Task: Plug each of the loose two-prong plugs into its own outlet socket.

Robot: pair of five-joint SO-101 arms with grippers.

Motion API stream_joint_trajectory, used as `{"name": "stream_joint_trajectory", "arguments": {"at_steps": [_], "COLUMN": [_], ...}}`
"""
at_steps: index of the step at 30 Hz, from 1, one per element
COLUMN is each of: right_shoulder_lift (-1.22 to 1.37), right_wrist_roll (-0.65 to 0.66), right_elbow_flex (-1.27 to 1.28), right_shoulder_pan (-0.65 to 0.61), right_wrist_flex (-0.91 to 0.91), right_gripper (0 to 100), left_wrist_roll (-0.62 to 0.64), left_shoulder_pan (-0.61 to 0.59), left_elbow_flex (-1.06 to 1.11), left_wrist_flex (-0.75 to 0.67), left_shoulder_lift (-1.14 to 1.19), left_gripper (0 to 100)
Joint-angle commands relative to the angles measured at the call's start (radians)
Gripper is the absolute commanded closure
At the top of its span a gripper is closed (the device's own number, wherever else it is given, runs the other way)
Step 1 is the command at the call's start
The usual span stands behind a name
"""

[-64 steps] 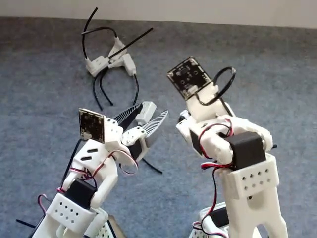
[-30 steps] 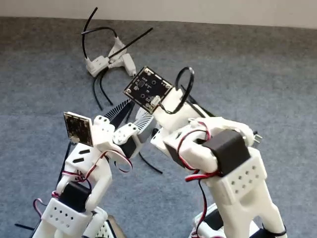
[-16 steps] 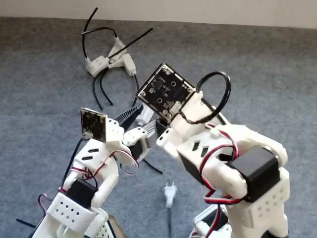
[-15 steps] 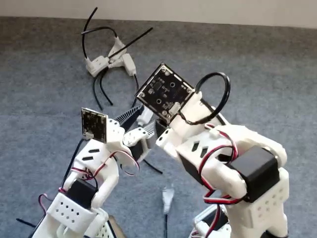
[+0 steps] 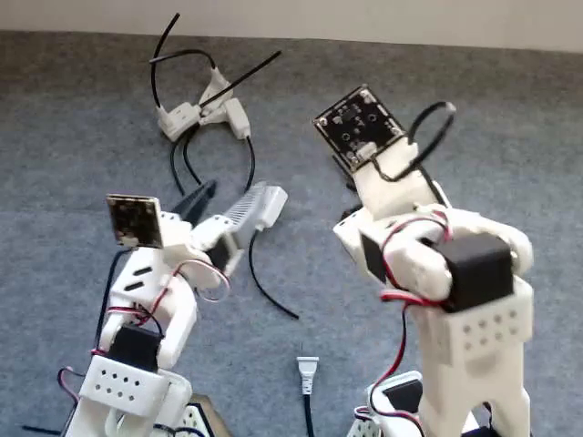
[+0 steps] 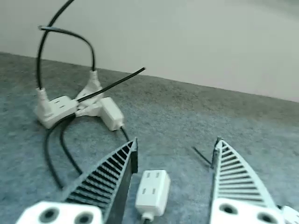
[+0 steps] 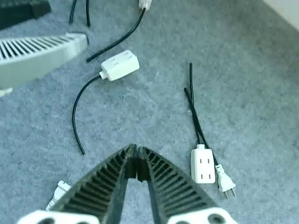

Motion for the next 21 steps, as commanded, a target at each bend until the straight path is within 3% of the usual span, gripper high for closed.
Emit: {"name": "stream_joint_trajectory", "arguments": {"at_steps": [1,10,18,21], "right_shoulder_lift": [-0.013,-0.027,-0.424,-0.524], "right_wrist_roll": [-0.035,-0.201,-0.399,-0.402], "right_elbow_flex": [0.044,0.188,0.443,0.567], "right_shoulder_pan": [0.016,-0.018,-0.378,-0.384], "right_wrist_flex": [0.038,0.042,0.042,0.038], "right_gripper": [98.5,79.0,78.9,78.6], "left_wrist_roll": [0.009,0.008,0.002,0.002], "left_shoulder_pan": [-0.134,-0.282,-0.282,-0.282], "left_elbow_flex": [0.076,0.165,0.197,0.199], "left_wrist_flex": [-0.014,-0.014,-0.014,-0.014], "left_shoulder_lift": [-0.010,-0.012,-0.012,-0.012], "left_gripper": [74,74,73,73]}}
